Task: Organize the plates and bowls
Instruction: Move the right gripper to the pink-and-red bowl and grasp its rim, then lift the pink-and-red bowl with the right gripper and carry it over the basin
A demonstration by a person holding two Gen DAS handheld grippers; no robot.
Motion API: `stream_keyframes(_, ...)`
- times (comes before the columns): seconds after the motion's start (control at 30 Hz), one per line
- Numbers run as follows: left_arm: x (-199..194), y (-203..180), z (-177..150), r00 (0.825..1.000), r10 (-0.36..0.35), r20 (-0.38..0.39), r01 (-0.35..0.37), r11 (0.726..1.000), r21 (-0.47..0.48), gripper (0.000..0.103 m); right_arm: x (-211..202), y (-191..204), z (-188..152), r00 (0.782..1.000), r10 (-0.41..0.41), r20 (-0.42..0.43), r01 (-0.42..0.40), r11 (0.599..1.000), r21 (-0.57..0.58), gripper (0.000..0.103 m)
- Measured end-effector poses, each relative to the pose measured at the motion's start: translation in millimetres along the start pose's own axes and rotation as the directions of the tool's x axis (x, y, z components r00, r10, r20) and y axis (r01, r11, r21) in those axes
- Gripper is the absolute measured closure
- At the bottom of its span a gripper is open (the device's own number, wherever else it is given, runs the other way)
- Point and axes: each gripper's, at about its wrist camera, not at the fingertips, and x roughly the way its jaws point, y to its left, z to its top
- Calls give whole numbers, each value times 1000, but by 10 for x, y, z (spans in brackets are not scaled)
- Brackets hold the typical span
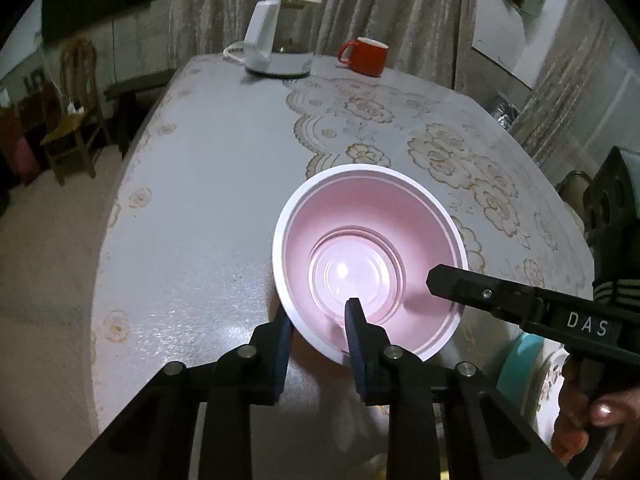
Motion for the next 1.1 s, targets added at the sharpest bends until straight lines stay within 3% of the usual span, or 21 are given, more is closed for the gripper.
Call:
stream_keyframes(0.37, -610, -319, -258, 988, 45, 145, -57, 995, 82, 77, -461, 156, -260, 996, 38, 75, -35, 999, -36, 89)
stream_keyframes(1.1, -1271, -544, -1003, 970, 52, 239, -78, 992, 101, 75, -1019, 332, -1032, 987, 117, 108, -108, 991, -82, 89)
